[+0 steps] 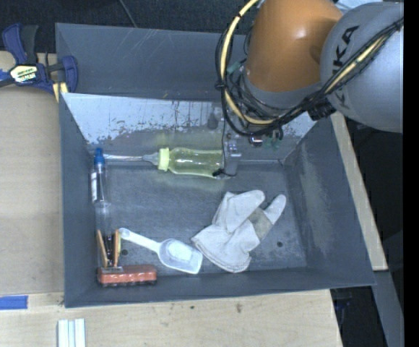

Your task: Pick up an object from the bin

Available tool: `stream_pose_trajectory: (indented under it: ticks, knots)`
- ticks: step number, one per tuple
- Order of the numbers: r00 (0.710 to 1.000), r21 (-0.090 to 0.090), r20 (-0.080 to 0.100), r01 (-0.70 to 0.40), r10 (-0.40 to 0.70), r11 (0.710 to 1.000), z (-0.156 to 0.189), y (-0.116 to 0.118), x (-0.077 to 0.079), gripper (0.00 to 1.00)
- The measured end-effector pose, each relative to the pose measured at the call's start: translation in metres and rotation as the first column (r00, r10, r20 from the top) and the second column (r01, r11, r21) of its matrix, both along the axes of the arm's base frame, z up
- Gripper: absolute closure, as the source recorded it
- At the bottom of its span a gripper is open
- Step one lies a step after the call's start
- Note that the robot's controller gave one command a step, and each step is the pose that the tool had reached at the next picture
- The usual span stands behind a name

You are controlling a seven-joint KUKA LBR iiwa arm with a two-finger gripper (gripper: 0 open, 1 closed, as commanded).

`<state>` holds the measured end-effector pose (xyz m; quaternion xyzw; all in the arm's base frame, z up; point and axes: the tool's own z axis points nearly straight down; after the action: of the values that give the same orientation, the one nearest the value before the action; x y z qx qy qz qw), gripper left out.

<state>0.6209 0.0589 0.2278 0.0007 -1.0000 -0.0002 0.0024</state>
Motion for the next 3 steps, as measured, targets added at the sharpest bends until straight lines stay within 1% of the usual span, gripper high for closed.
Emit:
stream_pose_trajectory:
  ticks: [1,2,3]
  knots:
    - [1.0,0.0,0.009,0.001,-0.001,1.0,0.005,0.0,0.001,0.0]
    - [0.992,-0.001,0.011,-0.127,0.127,0.992,-0.046,-0.024,-0.01,0.0]
    - [0.915,-0.001,0.007,-0.403,0.403,0.915,-0.065,-0.089,-0.028,0.0]
